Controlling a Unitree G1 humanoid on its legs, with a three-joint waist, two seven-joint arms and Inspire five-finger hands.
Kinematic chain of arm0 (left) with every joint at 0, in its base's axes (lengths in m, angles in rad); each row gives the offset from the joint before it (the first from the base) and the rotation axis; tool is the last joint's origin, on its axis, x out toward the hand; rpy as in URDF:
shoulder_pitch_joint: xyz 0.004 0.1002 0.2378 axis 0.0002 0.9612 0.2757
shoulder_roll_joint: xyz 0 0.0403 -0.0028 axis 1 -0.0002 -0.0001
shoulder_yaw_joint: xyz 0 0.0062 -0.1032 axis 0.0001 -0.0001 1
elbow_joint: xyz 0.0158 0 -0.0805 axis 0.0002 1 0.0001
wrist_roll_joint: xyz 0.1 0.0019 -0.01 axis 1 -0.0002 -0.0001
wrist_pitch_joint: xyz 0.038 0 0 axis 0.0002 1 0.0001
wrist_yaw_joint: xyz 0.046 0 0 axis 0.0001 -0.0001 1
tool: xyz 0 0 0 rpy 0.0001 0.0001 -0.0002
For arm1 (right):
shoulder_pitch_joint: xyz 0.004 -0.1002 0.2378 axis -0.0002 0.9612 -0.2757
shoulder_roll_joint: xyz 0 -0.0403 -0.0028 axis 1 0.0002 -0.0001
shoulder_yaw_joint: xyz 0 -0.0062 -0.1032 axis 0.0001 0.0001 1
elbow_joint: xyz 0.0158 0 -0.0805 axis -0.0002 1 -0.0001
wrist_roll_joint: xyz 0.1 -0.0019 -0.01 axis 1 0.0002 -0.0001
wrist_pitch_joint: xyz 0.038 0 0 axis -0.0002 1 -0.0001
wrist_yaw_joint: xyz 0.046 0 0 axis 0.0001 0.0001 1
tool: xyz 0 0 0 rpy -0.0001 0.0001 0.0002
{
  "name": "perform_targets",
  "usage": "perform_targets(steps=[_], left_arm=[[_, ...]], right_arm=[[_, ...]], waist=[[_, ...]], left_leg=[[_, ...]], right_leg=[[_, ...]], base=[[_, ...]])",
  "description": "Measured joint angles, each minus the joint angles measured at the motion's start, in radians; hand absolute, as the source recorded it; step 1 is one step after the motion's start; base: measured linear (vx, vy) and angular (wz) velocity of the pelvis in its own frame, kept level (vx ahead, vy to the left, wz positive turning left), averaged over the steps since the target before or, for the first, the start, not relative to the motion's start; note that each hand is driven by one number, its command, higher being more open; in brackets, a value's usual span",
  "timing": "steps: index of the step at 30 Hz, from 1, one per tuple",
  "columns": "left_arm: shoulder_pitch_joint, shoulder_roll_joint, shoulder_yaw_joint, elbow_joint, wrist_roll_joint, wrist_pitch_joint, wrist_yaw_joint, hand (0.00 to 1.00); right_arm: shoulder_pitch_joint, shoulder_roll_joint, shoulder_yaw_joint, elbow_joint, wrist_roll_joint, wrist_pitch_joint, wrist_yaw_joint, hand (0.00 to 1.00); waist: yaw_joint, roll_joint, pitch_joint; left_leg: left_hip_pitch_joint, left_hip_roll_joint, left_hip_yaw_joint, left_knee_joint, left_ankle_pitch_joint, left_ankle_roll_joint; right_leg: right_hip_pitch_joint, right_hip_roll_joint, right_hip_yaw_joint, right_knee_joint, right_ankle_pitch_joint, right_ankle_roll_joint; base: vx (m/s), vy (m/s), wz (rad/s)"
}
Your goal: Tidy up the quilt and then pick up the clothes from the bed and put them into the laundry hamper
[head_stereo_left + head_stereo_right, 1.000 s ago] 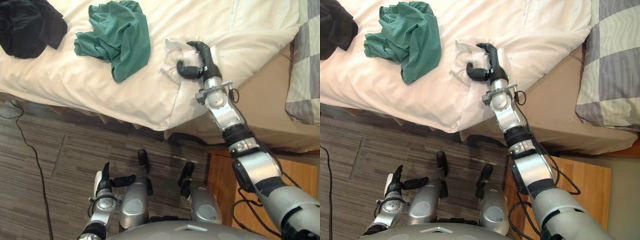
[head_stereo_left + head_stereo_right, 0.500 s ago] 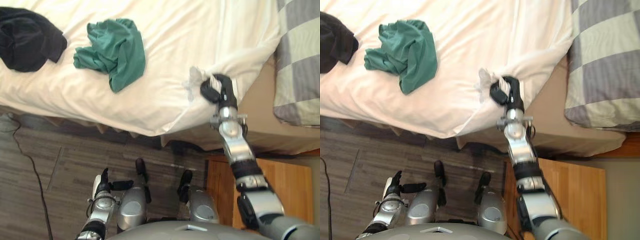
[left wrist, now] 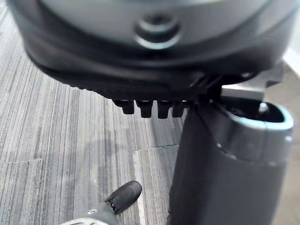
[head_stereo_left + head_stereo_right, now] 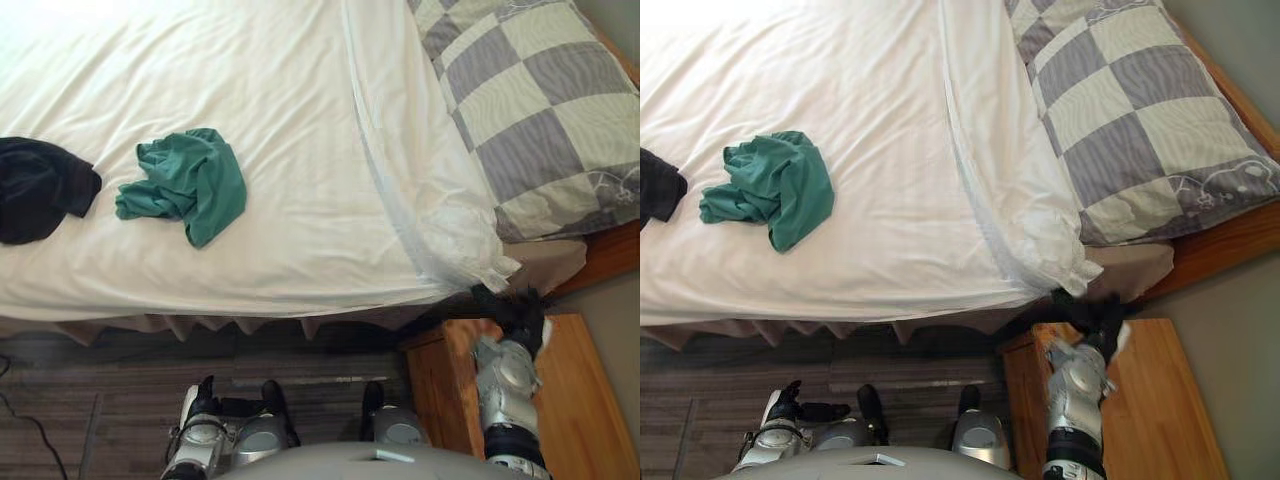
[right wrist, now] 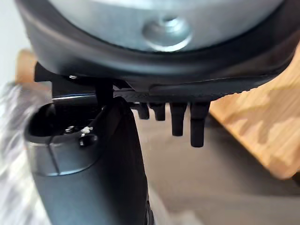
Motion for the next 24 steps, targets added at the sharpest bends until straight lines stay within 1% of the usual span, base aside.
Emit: perform_targets(steps=[1,2,3,5,7,8,9,10,11,13,14,16,17,18,20,21,23,24], left_arm=[[0.007,-0.005,0.018,0.006,-0.002,0.000,-0.001,1.00],[0.008,-0.007,0.023,0.006,-0.002,0.000,0.000,1.00],[0.013,-0.015,0.041,0.006,-0.004,0.000,0.001,1.00],[0.022,-0.024,0.072,0.004,-0.008,0.000,0.002,1.00],[0.031,-0.030,0.086,0.004,-0.008,0.001,0.003,1.00],[0.036,-0.040,0.116,0.004,-0.009,0.003,0.004,1.00],[0.038,-0.042,0.123,0.002,-0.009,0.006,0.004,1.00],[0.044,-0.046,0.134,-0.006,-0.009,0.013,0.005,1.00],[0.055,-0.050,0.149,-0.014,-0.009,0.017,0.008,1.00],[0.070,-0.049,0.155,-0.024,-0.007,0.017,0.013,1.00],[0.075,-0.046,0.155,-0.025,-0.007,0.017,0.013,1.00],[0.076,-0.041,0.155,-0.024,-0.006,0.017,0.012,1.00],[0.081,-0.036,0.153,-0.023,-0.005,0.017,0.010,1.00],[0.081,-0.034,0.151,-0.023,-0.001,0.017,0.007,1.00],[0.081,-0.021,0.129,-0.023,0.001,0.016,-0.005,1.00],[0.081,-0.020,0.114,-0.022,0.001,0.016,-0.006,1.00],[0.080,-0.019,0.104,-0.023,0.001,0.016,-0.006,1.00],[0.079,-0.019,0.098,-0.023,0.001,0.015,-0.007,1.00]], right_arm=[[0.010,0.009,-0.041,0.019,0.056,0.001,-0.011,1.00],[0.014,0.012,-0.052,0.019,0.071,0.001,-0.016,1.00],[0.028,0.023,-0.097,0.018,0.121,0.000,-0.039,1.00],[0.047,0.033,-0.147,0.014,0.175,0.000,-0.070,1.00],[0.075,0.038,-0.192,0.008,0.180,-0.001,-0.093,1.00],[0.099,0.045,-0.225,-0.022,0.175,0.004,-0.120,1.00],[0.108,0.051,-0.237,-0.047,0.175,0.005,-0.134,1.00],[0.118,0.061,-0.254,-0.086,0.170,0.007,-0.151,0.00],[0.127,0.072,-0.274,-0.143,0.143,0.011,-0.185,0.00],[0.138,0.073,-0.282,-0.185,0.114,0.013,-0.213,0.00],[0.138,0.073,-0.280,-0.232,0.069,0.024,-0.237,0.00],[0.127,0.070,-0.256,-0.294,0.020,0.030,-0.242,0.00],[0.110,0.056,-0.223,-0.311,-0.004,0.030,-0.239,0.00],[0.100,0.044,-0.203,-0.313,-0.020,0.030,-0.231,0.00],[0.050,-0.010,-0.120,-0.313,-0.030,0.029,-0.180,0.00],[0.009,-0.040,-0.078,-0.315,-0.030,0.029,-0.152,0.00],[-0.047,-0.057,-0.030,-0.325,-0.028,0.026,-0.116,0.00],[-0.092,-0.059,0.004,-0.330,-0.026,0.014,-0.098,0.00]], waist=[[-0.007,0.003,-0.005],[-0.007,0.004,-0.006],[-0.007,0.006,-0.008],[-0.008,0.007,-0.011],[-0.015,0.008,-0.027],[-0.014,0.008,-0.037],[-0.015,0.008,-0.039],[-0.018,0.007,-0.042],[-0.024,0.001,-0.047],[-0.031,-0.005,-0.065],[-0.032,-0.013,-0.076],[-0.033,-0.021,-0.076],[-0.036,-0.027,-0.084],[-0.037,-0.030,-0.087],[-0.037,-0.035,-0.088],[-0.037,-0.033,-0.089],[-0.033,-0.029,-0.088],[-0.031,-0.026,-0.086]], left_leg=[[0.011,0.000,0.012,0.000,-0.005,0.001],[0.014,0.000,0.016,0.000,-0.006,0.001],[0.027,0.001,0.032,0.000,-0.013,-0.002],[0.041,0.001,0.047,0.000,-0.022,-0.001],[0.039,0.003,0.057,0.000,-0.038,-0.007],[0.041,0.003,0.069,0.000,-0.046,-0.005],[0.043,0.003,0.074,0.000,-0.052,-0.001],[0.047,0.003,0.082,0.000,-0.056,-0.001],[0.057,0.003,0.091,0.000,-0.066,-0.001],[0.057,0.003,0.093,0.000,-0.073,-0.002],[0.060,0.002,0.094,0.000,-0.076,-0.005],[0.073,0.000,0.095,0.000,-0.073,-0.005],[0.075,-0.001,0.091,0.000,-0.072,-0.005],[0.075,-0.001,0.091,0.000,-0.072,-0.005],[0.075,-0.007,0.082,0.000,-0.069,-0.004],[0.074,-0.009,0.078,0.000,-0.067,-0.002],[0.071,-0.011,0.066,0.000,-0.065,0.001],[0.070,-0.012,0.054,0.000,-0.062,0.002]], right_leg=[[0.008,0.001,0.008,-0.009,0.004,0.002],[0.009,0.001,0.010,-0.009,0.004,0.003],[0.012,0.002,0.025,-0.009,0.004,0.003],[0.018,0.003,0.031,-0.009,0.005,0.006],[0.018,0.004,0.035,-0.016,0.006,0.006],[0.018,0.004,0.041,-0.020,0.007,0.007],[0.019,0.004,0.043,-0.020,0.007,0.007],[0.020,0.003,0.046,-0.020,0.008,0.008],[0.027,0.002,0.050,-0.020,0.008,0.008],[0.027,0.001,0.050,-0.020,0.008,0.008],[0.028,0.001,0.054,-0.020,0.008,0.008],[0.038,0.000,0.057,-0.020,0.008,0.008],[0.039,0.000,0.058,-0.020,0.008,0.008],[0.039,0.000,0.058,-0.021,0.008,0.008],[0.039,-0.003,0.056,-0.022,0.008,0.008],[0.039,-0.005,0.056,-0.023,0.008,0.008],[0.041,-0.007,0.054,-0.024,0.008,0.008],[0.046,-0.007,0.044,-0.025,0.008,0.008]], base=[[0.05,0.008,-0.22],[0.06,0.010,-0.31],[0.04,0.004,-0.25],[0.05,0.000,-0.26],[0.06,0.002,-0.15],[0.08,0.006,-0.12],[0.09,0.010,-0.15],[0.07,0.014,-0.14],[0.07,0.015,-0.11],[0.07,0.012,-0.04],[0.09,0.012,-0.03],[0.06,0.011,-0.05],[0.04,0.006,-0.03],[0.03,0.005,-0.01],[0.01,0.003,0.03],[0.01,0.011,0.06],[-0.01,0.010,0.13],[-0.01,0.004,0.25]])
